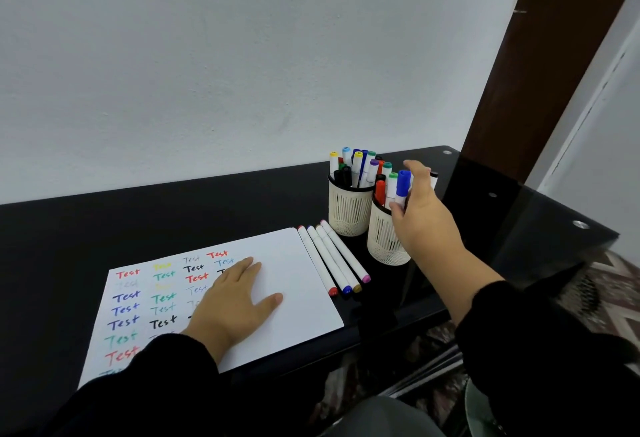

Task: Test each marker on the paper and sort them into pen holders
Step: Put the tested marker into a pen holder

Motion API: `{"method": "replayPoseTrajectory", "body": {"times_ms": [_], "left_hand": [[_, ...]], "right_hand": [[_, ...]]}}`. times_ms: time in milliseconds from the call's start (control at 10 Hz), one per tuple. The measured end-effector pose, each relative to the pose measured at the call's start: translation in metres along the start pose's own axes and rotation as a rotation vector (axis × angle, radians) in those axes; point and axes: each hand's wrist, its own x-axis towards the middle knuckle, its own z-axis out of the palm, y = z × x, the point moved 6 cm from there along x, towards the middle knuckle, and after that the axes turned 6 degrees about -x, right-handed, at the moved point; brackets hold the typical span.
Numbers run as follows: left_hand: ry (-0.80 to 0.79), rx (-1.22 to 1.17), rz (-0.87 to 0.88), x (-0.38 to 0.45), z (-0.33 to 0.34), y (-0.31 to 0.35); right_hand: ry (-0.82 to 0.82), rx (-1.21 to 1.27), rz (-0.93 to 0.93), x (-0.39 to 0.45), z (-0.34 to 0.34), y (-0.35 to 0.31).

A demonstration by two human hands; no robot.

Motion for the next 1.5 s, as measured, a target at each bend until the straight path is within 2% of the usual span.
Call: {"method": "replayPoseTrajectory", "body": {"times_ms": [600, 900, 1000, 1200, 1500], "left_hand": [[-0.014, 0.039, 0.018, 0.000, 0.001, -0.001], [-0.021, 0.056, 0.021, -0.001, 0.000, 0.000], [-0.014, 0.042, 0.024, 0.000, -0.001, 0.000], [-0.013, 0.021, 0.015, -0.002, 0.000, 0.000], [-0.027, 0.043, 0.003, -0.004, -0.003, 0.004]], "right_hand": [[-0.053, -0.187, 0.031, 0.003, -0.016, -0.016], [-0.081, -0.172, 0.023, 0.011, -0.014, -0.018], [-0.059, -0.138, 0.040, 0.007, -0.016, -0.012], [0.056, -0.147, -0.070, -0.004, -0.019, -0.015], [0.011, -0.163, -0.084, 0.003, -0.018, -0.006]]}}
